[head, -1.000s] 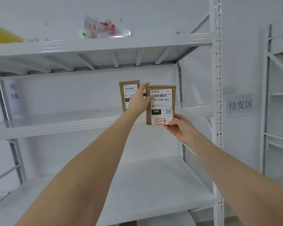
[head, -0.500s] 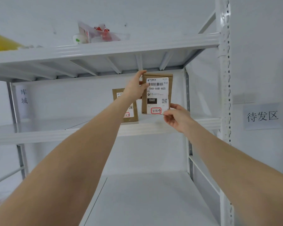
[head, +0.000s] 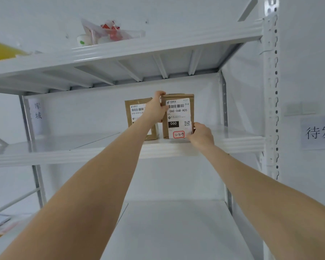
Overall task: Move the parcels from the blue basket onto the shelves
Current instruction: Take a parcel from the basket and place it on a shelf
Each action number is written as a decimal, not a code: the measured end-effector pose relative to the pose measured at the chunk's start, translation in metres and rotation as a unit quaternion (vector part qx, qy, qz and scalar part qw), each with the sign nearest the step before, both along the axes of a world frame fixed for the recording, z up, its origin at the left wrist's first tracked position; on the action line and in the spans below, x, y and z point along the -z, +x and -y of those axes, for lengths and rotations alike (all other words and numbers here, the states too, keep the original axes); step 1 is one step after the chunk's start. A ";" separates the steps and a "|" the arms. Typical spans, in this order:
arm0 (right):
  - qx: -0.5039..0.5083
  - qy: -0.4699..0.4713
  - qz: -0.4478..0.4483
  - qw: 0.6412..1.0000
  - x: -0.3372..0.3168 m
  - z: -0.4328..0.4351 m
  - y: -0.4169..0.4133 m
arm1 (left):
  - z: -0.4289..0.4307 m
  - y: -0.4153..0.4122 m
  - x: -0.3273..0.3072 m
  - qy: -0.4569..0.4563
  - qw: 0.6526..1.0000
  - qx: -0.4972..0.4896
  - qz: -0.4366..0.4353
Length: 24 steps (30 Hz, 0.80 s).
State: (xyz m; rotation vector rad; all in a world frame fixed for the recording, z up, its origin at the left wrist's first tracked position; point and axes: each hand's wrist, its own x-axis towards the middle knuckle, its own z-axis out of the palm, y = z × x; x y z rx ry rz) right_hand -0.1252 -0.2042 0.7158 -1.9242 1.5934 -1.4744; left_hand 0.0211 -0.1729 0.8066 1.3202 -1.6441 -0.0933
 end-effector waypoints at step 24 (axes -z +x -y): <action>0.120 -0.191 -0.273 0.935 0.004 -0.014 0.019 | 0.024 0.000 0.006 -0.068 0.923 -0.149 0.347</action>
